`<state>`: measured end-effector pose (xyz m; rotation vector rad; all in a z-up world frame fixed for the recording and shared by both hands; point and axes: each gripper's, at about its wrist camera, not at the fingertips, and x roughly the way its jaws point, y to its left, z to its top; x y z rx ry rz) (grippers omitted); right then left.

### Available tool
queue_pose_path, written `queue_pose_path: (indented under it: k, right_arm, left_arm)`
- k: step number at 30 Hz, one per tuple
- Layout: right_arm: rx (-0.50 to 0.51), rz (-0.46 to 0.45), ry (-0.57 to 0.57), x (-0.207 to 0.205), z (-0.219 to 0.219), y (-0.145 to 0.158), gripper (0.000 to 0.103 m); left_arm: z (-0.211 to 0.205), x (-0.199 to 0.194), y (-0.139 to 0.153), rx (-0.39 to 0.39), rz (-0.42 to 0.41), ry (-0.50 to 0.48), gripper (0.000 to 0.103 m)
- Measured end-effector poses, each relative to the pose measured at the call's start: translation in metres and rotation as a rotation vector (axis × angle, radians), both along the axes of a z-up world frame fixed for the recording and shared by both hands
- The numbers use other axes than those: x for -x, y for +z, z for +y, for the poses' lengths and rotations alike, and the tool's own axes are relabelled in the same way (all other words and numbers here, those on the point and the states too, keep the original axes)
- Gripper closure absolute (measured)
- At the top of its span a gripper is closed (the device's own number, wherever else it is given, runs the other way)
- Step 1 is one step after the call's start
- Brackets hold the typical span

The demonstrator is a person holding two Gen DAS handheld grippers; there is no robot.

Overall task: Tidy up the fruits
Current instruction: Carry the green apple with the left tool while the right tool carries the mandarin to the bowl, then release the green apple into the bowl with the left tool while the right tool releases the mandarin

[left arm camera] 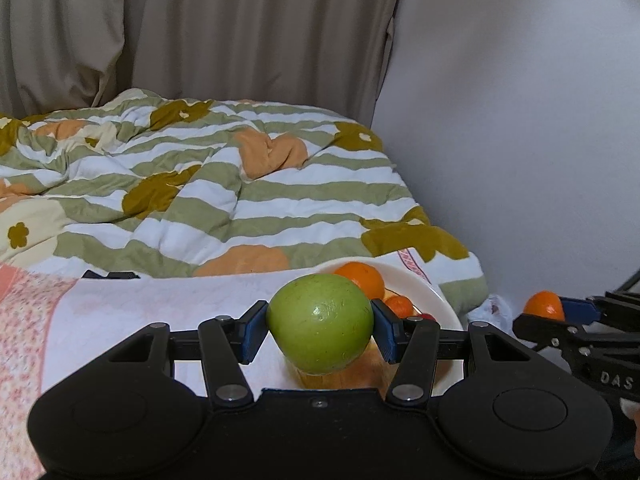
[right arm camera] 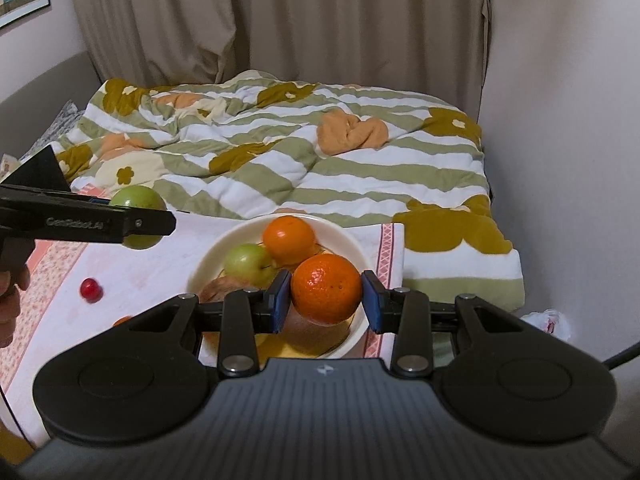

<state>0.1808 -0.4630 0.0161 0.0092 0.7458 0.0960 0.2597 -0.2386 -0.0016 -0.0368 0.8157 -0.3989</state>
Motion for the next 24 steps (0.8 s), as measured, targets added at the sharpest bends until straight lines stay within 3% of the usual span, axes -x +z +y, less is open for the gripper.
queue_pose_path:
  k: [11,20,21,22,24]
  right_arm:
    - [-0.013,0.054,-0.01,-0.046,0.001,-0.035,0.05]
    - [-0.039,0.09,-0.033,-0.068,0.006,-0.05,0.05]
    - [-0.037,0.092,-0.034,-0.069,0.006,-0.051,0.05]
    - [-0.036,0.094,-0.037,-0.069,0.006,-0.052,0.05]
    - [-0.037,0.096,-0.043,-0.069,0.007,-0.052,0.05]
  left_arm:
    - [-0.021,-0.067,-0.046,-0.049,0.079,-0.032,0.045]
    - [-0.035,-0.086,-0.065,-0.062,0.116,-0.081,0.044]
    - [-0.035,-0.087,-0.065,-0.059,0.107,-0.085,0.038]
    - [-0.036,-0.085,-0.063,-0.056,0.091,-0.093,0.019]
    - [-0.036,-0.082,-0.057,-0.059,0.055,-0.095,0.0]
